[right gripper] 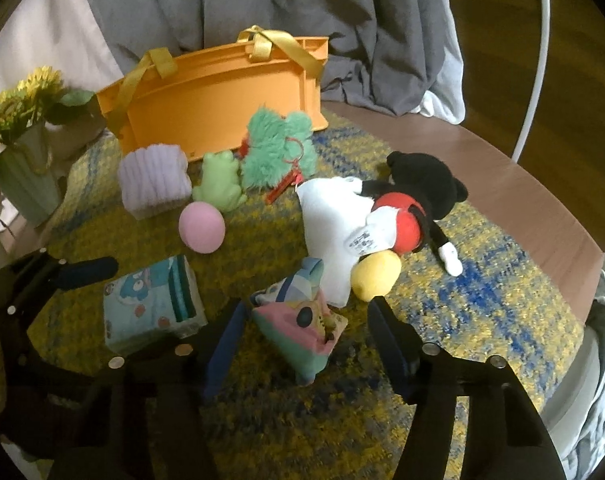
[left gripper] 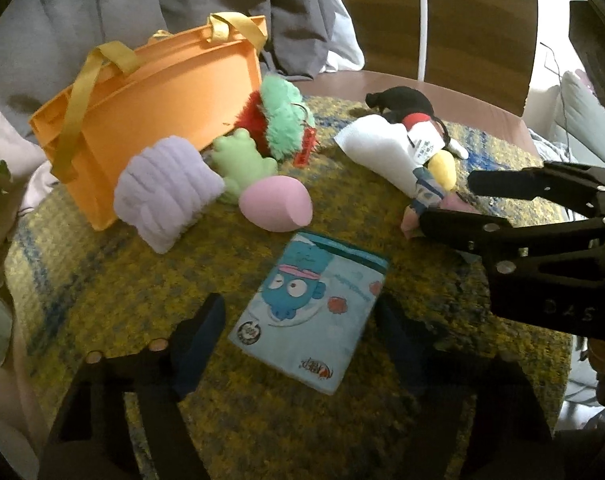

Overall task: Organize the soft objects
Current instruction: 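Grasp the blue-and-white tissue pack with the left gripper while the right gripper grasps the pink-green pouch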

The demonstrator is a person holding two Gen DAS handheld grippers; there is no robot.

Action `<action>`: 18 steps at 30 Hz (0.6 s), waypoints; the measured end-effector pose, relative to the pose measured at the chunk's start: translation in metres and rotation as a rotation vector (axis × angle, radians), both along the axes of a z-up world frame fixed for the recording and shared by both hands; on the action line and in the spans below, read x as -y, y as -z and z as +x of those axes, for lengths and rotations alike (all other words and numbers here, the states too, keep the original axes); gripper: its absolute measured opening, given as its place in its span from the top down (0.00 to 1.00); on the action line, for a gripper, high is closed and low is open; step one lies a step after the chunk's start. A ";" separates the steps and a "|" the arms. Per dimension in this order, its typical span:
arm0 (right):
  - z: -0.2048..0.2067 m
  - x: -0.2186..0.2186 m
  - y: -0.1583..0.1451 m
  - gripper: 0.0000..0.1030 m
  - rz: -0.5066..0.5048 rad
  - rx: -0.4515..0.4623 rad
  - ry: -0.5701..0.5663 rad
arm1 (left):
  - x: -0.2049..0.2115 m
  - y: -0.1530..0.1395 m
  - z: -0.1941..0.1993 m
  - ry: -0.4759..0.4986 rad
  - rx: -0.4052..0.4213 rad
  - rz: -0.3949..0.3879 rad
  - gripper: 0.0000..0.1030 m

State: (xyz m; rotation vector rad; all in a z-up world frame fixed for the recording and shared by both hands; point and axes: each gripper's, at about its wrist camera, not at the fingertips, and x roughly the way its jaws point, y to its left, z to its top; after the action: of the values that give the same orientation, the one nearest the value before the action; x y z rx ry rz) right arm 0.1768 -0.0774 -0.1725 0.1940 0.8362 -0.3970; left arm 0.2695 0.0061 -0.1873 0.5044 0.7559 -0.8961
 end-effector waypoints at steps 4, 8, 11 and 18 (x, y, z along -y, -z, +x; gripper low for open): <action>0.002 0.003 0.008 0.54 0.039 -0.014 -0.008 | -0.001 0.000 -0.001 -0.016 -0.009 -0.014 0.35; 0.001 0.003 0.010 0.63 0.037 -0.016 -0.006 | -0.005 -0.001 0.001 -0.064 -0.051 -0.041 0.36; 0.000 0.005 0.008 0.66 0.050 -0.009 0.004 | -0.009 -0.003 0.000 -0.100 -0.072 -0.063 0.36; -0.006 0.003 -0.005 0.67 0.055 0.025 0.013 | -0.023 -0.022 -0.004 -0.195 -0.096 -0.140 0.39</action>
State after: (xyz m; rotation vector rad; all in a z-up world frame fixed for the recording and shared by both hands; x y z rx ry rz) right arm 0.1707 -0.0804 -0.1679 0.2547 0.8221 -0.3838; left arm 0.2653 0.0294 -0.1653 0.2604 0.8085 -0.7880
